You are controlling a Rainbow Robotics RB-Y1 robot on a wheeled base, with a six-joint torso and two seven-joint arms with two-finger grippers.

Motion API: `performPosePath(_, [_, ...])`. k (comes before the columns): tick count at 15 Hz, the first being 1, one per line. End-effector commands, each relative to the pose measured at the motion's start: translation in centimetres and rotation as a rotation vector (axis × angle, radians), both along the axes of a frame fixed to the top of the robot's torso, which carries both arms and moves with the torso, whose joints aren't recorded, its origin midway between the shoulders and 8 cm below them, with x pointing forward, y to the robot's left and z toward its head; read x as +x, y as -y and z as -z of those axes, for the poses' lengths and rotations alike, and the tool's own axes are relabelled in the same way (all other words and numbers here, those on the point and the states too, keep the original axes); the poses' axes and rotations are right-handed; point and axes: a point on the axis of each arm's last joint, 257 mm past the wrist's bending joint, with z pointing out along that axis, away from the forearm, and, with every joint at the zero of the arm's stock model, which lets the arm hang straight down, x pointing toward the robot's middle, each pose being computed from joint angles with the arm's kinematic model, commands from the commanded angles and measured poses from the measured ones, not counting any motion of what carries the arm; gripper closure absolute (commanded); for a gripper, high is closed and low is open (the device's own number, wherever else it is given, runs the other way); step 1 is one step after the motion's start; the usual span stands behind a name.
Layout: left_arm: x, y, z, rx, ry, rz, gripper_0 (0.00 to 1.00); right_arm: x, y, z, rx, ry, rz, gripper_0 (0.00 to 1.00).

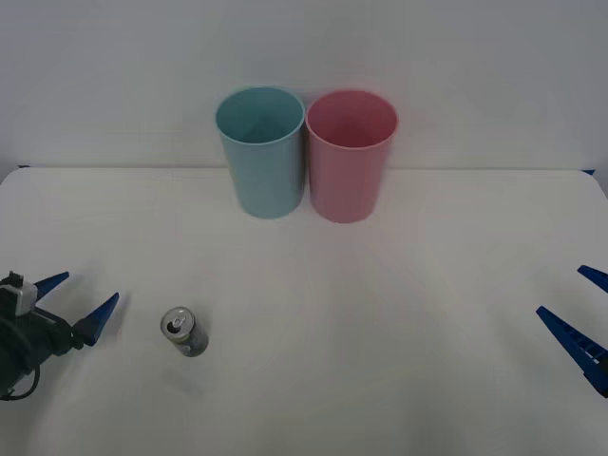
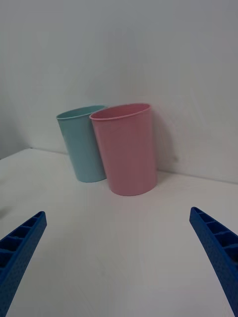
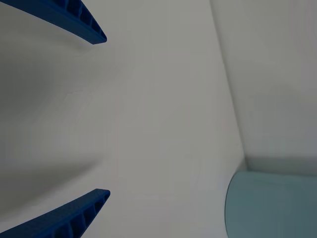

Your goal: Grasp the object on the table and drop it into the matching bin: aluminum can to the light blue bin, PET bottle to the pink bin.

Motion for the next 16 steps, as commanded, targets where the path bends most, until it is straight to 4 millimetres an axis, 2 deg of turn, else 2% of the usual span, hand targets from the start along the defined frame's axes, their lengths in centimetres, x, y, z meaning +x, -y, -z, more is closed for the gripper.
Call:
performPosePath(1, [-0.1,1.0,-0.6,-0.039,0.015,0.028,0.0,0.0,0.0,0.0,0.0,0.0,0.0,0.0])
performPosePath(5, [0.0,1.0,-0.9,-0.039,0.019,0.034,0.0,0.0,0.0,0.0,0.0,0.0,0.0,0.0])
performPosePath(9, [-0.9,1.0,-1.5,-0.035,0.015,0.085,0.0,0.0,0.0,0.0,0.0,0.0,0.0,0.0])
performPosePath(16, [-4.8,0.5,-1.9,-0.005,-0.021,0.214,0.0,0.0,0.0,0.0,0.0,0.0,0.0,0.0])
